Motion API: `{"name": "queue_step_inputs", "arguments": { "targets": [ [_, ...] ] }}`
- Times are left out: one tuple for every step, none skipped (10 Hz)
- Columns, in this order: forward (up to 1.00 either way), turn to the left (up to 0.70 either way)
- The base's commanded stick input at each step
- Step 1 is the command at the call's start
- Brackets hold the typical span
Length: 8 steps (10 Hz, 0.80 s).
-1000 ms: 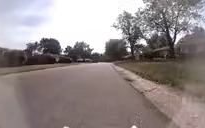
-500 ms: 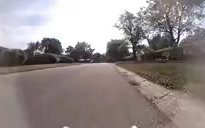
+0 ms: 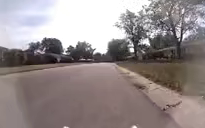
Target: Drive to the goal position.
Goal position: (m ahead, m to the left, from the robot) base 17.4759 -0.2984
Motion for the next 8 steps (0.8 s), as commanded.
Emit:
{"name": "queue_step_inputs", "arguments": {
  "targets": [
    [0.69, 0.03],
    [0.69, 0.03],
    [0.69, 0.03],
    [0.69, 0.03],
    [0.69, 0.03],
    [0.69, 0.03],
    [0.69, 0.03],
    [0.69, 0.03]
  ]
}}
